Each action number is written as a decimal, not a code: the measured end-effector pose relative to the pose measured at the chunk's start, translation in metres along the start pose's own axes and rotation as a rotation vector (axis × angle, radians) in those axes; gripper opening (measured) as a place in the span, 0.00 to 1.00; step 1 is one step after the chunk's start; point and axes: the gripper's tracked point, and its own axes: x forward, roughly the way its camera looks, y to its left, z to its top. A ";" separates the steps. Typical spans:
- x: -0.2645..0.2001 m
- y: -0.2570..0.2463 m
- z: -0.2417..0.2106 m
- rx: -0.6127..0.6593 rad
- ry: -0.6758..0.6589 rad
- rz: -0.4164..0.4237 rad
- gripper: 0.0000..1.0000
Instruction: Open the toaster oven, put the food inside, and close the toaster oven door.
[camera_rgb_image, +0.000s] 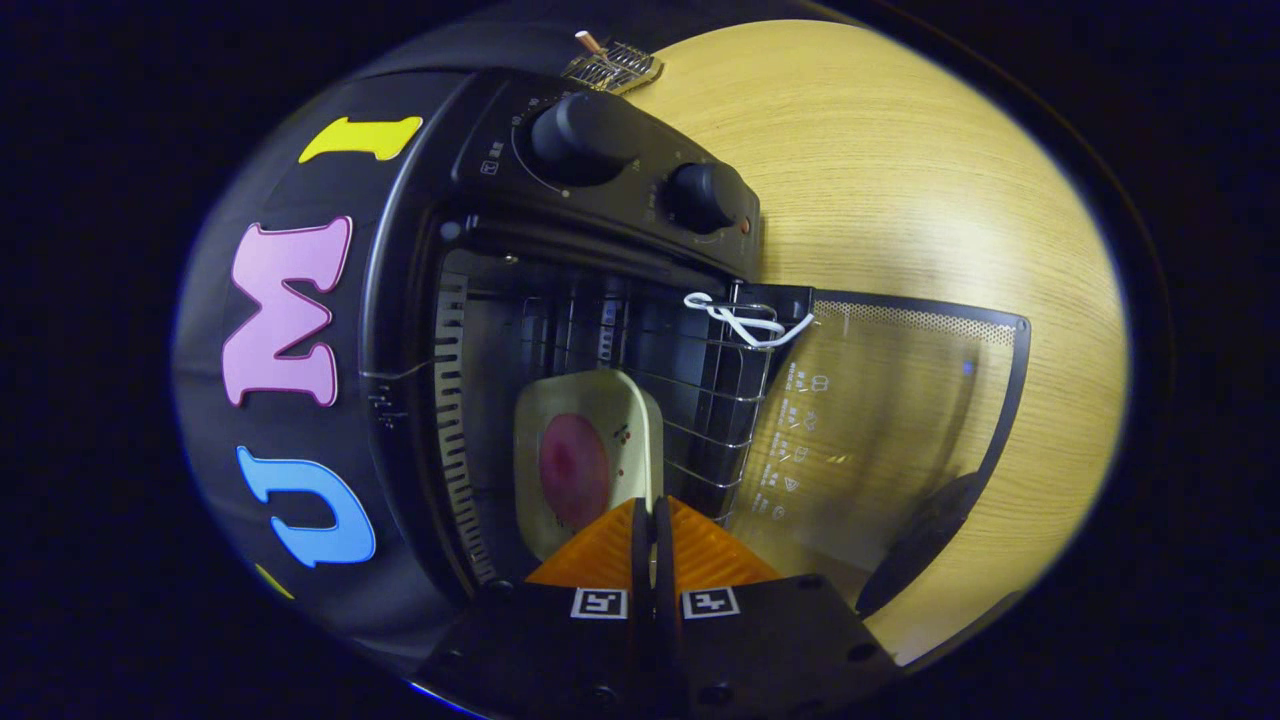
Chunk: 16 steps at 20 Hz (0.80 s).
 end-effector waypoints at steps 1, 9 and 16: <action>0.002 0.001 0.000 0.014 -0.007 -0.001 0.06; -0.003 0.000 -0.009 0.063 0.032 0.028 0.37; -0.033 -0.019 -0.005 -0.136 0.083 0.051 0.99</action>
